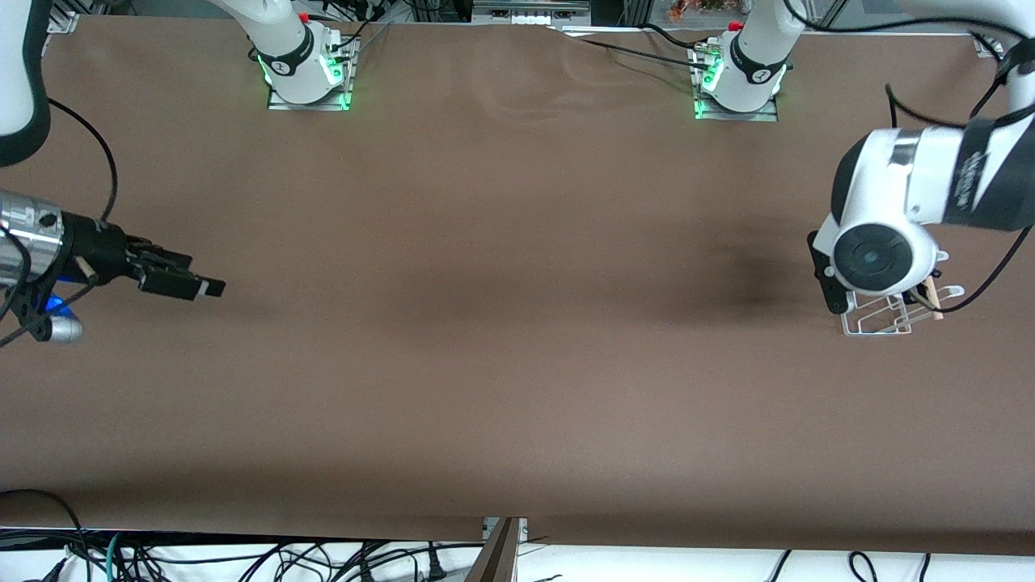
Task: Transfer cup to left arm and place on rack
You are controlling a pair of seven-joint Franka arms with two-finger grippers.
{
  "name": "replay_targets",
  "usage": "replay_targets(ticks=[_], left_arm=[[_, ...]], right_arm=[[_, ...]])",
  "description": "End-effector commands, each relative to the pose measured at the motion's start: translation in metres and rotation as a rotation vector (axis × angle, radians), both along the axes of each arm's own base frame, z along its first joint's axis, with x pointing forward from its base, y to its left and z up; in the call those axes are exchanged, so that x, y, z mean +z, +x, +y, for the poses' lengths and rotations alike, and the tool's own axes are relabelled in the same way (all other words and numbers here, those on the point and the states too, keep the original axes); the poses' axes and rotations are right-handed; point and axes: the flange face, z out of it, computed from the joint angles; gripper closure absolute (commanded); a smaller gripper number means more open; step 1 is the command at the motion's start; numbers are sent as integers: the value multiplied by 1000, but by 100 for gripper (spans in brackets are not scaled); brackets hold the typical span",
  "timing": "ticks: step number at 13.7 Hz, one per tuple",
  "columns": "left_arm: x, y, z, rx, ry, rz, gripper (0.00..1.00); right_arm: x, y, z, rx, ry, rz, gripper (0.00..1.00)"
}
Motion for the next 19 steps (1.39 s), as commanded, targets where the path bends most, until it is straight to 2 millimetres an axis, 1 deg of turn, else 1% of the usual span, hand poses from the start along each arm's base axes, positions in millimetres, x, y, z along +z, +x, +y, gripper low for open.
replay_targets(ticks=[1, 2, 3, 4, 5, 6, 7, 8, 9, 10, 11, 12, 13, 15, 16, 17, 19], left_arm=[[-18, 3, 9, 61, 184, -14, 94], [-26, -4, 12, 104, 254, -16, 94], [-35, -13, 16, 146, 316, -16, 94], [-44, -24, 19, 174, 364, -10, 94], [-51, -34, 22, 177, 393, -2, 94], [-58, -45, 24, 198, 427, -22, 100], [-69, -59, 27, 229, 479, -53, 100], [-79, -74, 29, 221, 539, -75, 99], [-85, -88, 32, 201, 569, -79, 99], [-86, -96, 33, 176, 566, -85, 98], [-88, -100, 34, 131, 579, -99, 98], [-94, -106, 35, 79, 587, -106, 98], [-103, -118, 38, 55, 581, -95, 98], [-114, -138, 38, 4, 553, -95, 96], [-117, -140, 39, -13, 570, -125, 96], [-122, -146, 40, -15, 578, -127, 96], [-122, -154, 40, -22, 581, -126, 96]], right_arm=[[16, -44, 0, 97, -154, -55, 1], [18, -56, -5, 102, -208, -85, 1], [14, -65, -6, 116, -242, -101, 1], [10, -71, -7, 166, -280, -104, 1], [8, -74, -10, 235, -312, -107, 1], [8, -74, -11, 276, -321, -113, 1], [11, -73, -18, 283, -335, -118, 1], [10, -71, -30, 277, -354, -111, 1], [12, -72, -33, 280, -373, -100, 1], [9, -71, -36, 290, -396, -81, 1], [8, -73, -36, 305, -400, -71, 1], [9, -74, -37, 330, -396, -69, 1], [8, -74, -37, 347, -394, -70, 1], [7, -74, -37, 394, -388, -74, 1], [8, -75, -37, 411, -385, -75, 1], [7, -76, -37, 434, -379, -62, 1], [7, -77, -38, 466, -374, -64, 1]])
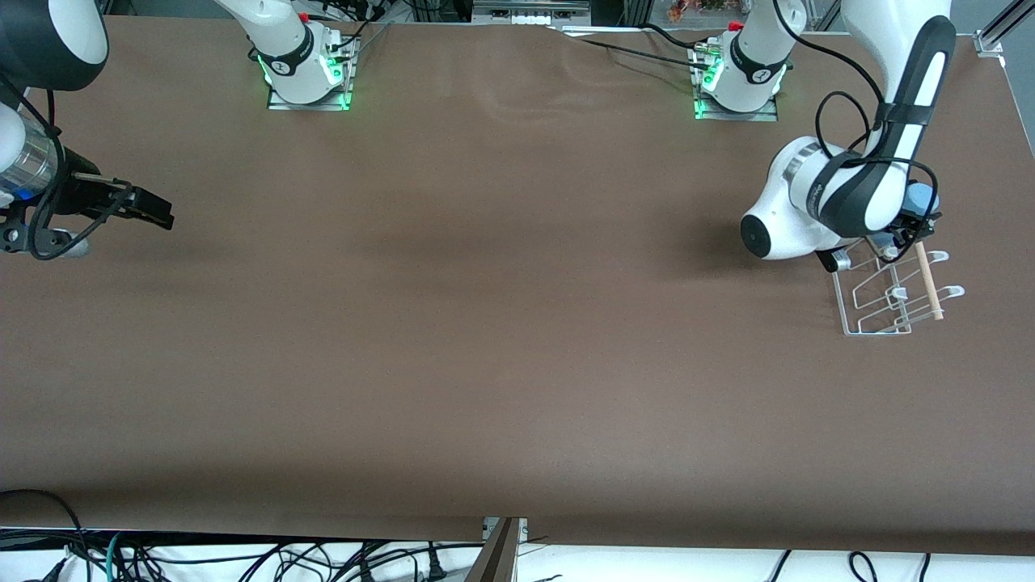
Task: Transfer cup to left arm and place on rack
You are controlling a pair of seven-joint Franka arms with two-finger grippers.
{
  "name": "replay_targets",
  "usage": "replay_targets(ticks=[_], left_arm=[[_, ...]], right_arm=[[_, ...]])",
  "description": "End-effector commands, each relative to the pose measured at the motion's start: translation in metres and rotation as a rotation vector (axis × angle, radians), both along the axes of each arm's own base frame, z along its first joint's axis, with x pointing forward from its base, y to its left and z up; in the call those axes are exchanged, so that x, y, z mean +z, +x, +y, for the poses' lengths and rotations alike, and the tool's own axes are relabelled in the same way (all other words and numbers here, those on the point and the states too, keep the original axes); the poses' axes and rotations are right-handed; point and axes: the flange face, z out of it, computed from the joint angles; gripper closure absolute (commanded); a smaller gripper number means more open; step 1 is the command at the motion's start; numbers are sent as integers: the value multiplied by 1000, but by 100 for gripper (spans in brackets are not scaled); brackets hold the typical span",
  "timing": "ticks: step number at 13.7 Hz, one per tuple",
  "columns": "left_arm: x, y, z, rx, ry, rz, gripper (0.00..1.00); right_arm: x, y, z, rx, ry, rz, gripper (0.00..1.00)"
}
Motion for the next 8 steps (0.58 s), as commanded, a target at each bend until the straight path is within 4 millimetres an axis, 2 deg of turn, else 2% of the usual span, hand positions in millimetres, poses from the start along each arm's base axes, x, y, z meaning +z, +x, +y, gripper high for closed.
replay_targets(ticks=[1, 5, 8], left_arm=[[5, -13, 2, -50, -1, -25, 96], [-22, -19, 0, -46, 11, -81, 96], [-18, -20, -1, -45, 18, -86, 96]], right_arm=[[5, -6, -3, 46, -8, 8, 1], [5, -7, -3, 44, -7, 9, 1], [7, -8, -3, 39, -7, 6, 1]])
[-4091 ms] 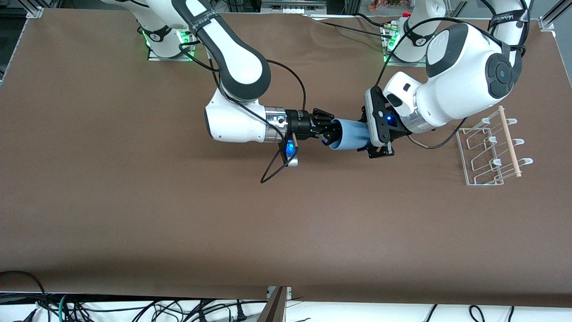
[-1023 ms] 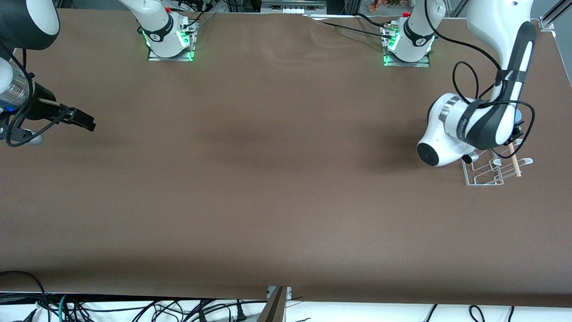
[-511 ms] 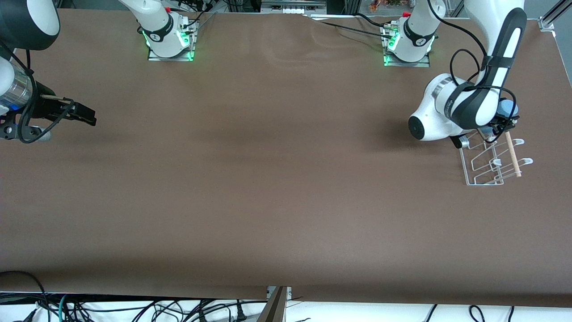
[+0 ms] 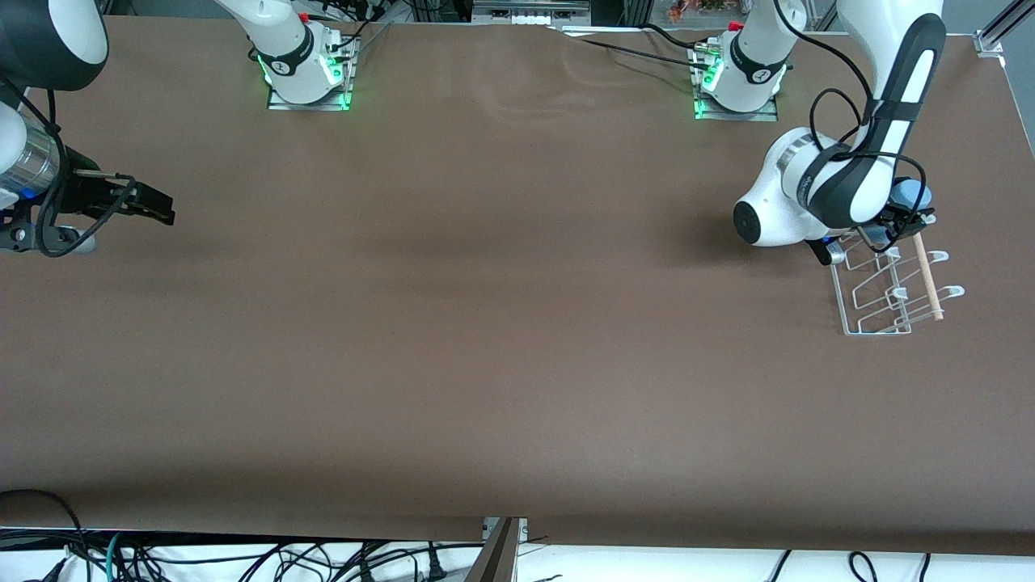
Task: Transfer cup to left arm and place on rack
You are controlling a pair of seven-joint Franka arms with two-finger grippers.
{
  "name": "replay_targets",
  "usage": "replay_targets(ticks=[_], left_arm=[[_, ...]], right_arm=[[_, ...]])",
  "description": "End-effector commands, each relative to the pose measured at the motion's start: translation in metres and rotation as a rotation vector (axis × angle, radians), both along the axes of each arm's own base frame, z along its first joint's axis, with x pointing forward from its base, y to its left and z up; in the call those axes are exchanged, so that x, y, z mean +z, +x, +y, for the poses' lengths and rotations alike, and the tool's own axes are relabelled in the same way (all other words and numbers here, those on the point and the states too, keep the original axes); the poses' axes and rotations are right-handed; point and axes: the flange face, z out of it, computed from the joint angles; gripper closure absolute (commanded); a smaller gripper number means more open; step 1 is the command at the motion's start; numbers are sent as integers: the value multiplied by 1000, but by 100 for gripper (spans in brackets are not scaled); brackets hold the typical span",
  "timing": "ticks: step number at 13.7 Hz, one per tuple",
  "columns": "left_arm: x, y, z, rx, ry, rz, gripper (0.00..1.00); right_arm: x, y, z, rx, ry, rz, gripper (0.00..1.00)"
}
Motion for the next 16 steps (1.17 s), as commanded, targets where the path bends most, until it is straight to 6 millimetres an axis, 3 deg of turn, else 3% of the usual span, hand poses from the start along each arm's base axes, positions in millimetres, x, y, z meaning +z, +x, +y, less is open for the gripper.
replay_targets(ticks=[1, 4, 9, 13, 16], left_arm=[[-2, -6, 1, -20, 2, -20, 95], [11, -7, 0, -18, 12, 2, 95], [14, -5, 1, -23, -1, 38, 95], [9, -7, 4, -24, -9, 45, 95], [-7, -17, -2, -43, -6, 89, 95]], right_arm=[[7, -7, -3, 10, -10, -2, 1], [8, -7, -3, 12, -9, -3, 1], [7, -9, -3, 12, -8, 14, 1], [7, -9, -2, 9, -7, 14, 1], [7, -9, -2, 4, -4, 13, 1]])
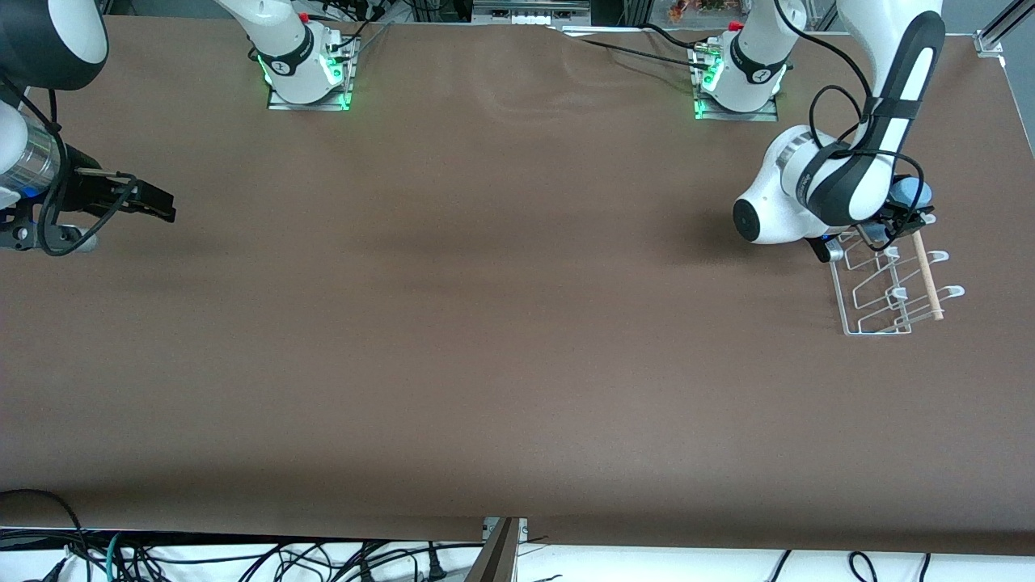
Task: Transfer cup to left arm and place on rack
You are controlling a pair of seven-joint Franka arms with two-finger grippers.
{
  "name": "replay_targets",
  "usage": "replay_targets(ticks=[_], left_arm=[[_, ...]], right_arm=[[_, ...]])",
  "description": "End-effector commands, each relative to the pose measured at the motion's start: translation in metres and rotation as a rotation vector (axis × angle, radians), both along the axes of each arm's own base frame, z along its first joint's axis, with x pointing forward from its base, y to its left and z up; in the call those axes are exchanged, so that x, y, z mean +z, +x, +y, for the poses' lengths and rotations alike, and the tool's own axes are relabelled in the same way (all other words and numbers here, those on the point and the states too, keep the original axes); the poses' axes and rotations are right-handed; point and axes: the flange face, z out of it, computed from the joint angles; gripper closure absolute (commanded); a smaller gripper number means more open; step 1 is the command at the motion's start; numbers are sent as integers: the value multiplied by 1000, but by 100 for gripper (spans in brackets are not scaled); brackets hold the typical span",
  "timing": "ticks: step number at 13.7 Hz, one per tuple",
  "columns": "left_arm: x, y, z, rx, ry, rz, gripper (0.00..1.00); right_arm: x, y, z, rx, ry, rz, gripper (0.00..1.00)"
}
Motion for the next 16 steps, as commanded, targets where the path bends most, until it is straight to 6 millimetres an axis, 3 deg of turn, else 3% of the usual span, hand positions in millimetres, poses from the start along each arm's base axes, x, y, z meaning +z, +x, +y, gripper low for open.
replay_targets(ticks=[1, 9, 10, 11, 12, 13, 16], left_arm=[[-6, -11, -3, -36, 1, 42, 95], [-37, 0, 19, -91, -68, 37, 89], [-38, 1, 19, -92, -72, 34, 71], [-39, 1, 18, -95, -78, 33, 63], [-40, 1, 19, -94, -78, 31, 10], [-40, 1, 18, -91, -78, 29, 0], [-31, 4, 16, -78, -86, 3, 0]], right_arm=[[8, -7, -2, 1, -4, -2, 1], [7, -6, -2, -2, -5, -1, 1], [7, -6, -2, -2, -5, -1, 1], [7, -6, -2, -2, -3, -1, 1], [7, -6, -2, -3, -5, -1, 1], [7, -6, -2, -3, -5, -1, 1], [7, -6, -2, -5, -4, -1, 1]])
